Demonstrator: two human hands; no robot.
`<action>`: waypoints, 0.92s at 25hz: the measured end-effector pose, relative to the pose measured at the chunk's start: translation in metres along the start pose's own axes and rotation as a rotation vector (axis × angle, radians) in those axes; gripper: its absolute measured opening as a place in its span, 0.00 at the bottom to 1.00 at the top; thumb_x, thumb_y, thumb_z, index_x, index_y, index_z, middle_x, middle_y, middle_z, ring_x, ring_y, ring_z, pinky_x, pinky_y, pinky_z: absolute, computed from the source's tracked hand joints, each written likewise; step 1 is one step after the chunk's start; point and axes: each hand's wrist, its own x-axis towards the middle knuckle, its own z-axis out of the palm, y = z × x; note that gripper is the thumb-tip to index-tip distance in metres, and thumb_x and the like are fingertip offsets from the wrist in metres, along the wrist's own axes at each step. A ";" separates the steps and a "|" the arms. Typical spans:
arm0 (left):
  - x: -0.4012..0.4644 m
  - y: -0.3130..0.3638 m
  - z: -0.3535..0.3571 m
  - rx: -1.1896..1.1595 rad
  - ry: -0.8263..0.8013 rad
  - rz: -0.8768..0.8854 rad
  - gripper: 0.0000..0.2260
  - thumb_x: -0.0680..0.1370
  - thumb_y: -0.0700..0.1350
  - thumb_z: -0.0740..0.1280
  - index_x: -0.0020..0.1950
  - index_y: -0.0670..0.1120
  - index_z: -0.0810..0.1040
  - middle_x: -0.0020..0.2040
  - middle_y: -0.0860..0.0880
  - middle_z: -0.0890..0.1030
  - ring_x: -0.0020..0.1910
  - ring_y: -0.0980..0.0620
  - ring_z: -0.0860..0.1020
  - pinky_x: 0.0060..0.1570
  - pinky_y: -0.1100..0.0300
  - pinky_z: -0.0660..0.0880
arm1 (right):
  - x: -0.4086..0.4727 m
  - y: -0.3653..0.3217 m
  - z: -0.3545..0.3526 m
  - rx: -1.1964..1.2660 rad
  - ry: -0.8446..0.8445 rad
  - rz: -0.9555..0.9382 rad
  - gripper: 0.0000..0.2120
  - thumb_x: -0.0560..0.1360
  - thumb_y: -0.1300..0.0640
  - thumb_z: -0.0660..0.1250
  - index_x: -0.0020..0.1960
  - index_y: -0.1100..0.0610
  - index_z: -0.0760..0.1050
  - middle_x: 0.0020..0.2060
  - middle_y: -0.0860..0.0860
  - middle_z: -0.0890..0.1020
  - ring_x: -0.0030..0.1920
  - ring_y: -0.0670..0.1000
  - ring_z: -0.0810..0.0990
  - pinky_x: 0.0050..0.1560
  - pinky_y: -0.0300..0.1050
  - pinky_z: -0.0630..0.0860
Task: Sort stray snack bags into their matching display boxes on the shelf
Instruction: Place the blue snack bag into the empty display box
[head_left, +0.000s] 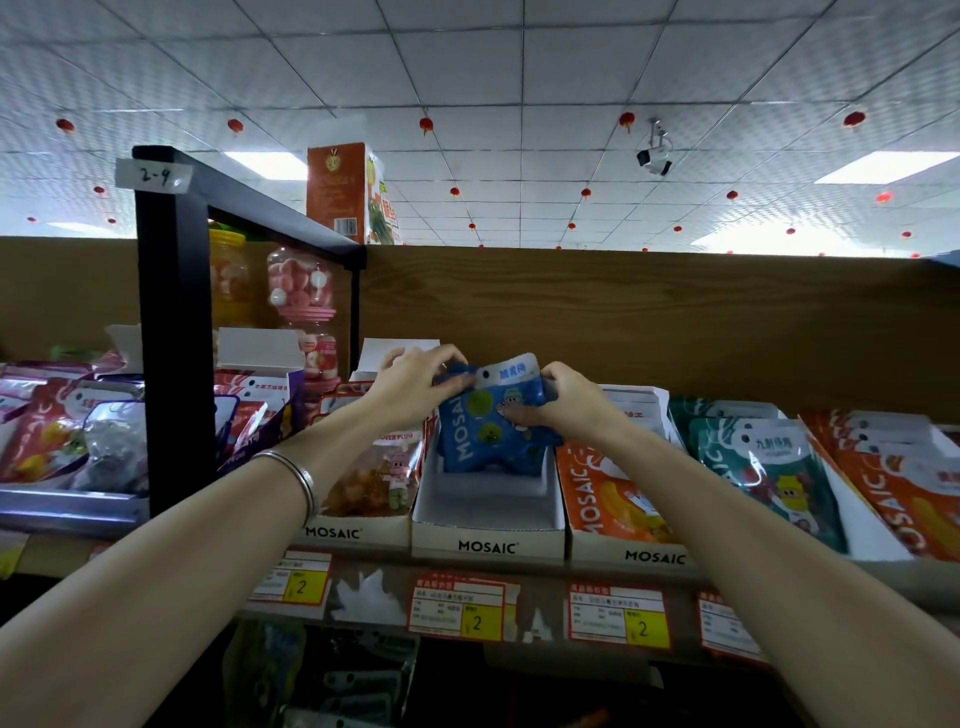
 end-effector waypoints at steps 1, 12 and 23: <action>0.000 0.000 -0.001 -0.037 -0.011 -0.018 0.11 0.77 0.59 0.62 0.50 0.52 0.74 0.37 0.56 0.80 0.44 0.52 0.80 0.61 0.44 0.69 | 0.001 0.000 0.000 0.027 -0.015 -0.008 0.27 0.65 0.52 0.77 0.58 0.53 0.66 0.51 0.48 0.78 0.50 0.47 0.78 0.50 0.48 0.79; -0.008 0.007 0.002 0.306 0.033 -0.002 0.16 0.76 0.63 0.61 0.43 0.52 0.75 0.43 0.53 0.78 0.50 0.52 0.74 0.70 0.46 0.56 | 0.013 0.006 0.014 -0.410 -0.039 -0.068 0.32 0.63 0.49 0.77 0.61 0.51 0.67 0.55 0.51 0.79 0.57 0.53 0.77 0.54 0.53 0.78; -0.003 0.010 0.023 0.458 0.023 -0.066 0.23 0.73 0.64 0.65 0.61 0.52 0.75 0.68 0.46 0.68 0.71 0.44 0.59 0.71 0.44 0.53 | 0.012 0.017 0.020 -0.747 0.045 -0.116 0.33 0.69 0.45 0.69 0.70 0.51 0.63 0.72 0.55 0.62 0.72 0.58 0.58 0.71 0.57 0.57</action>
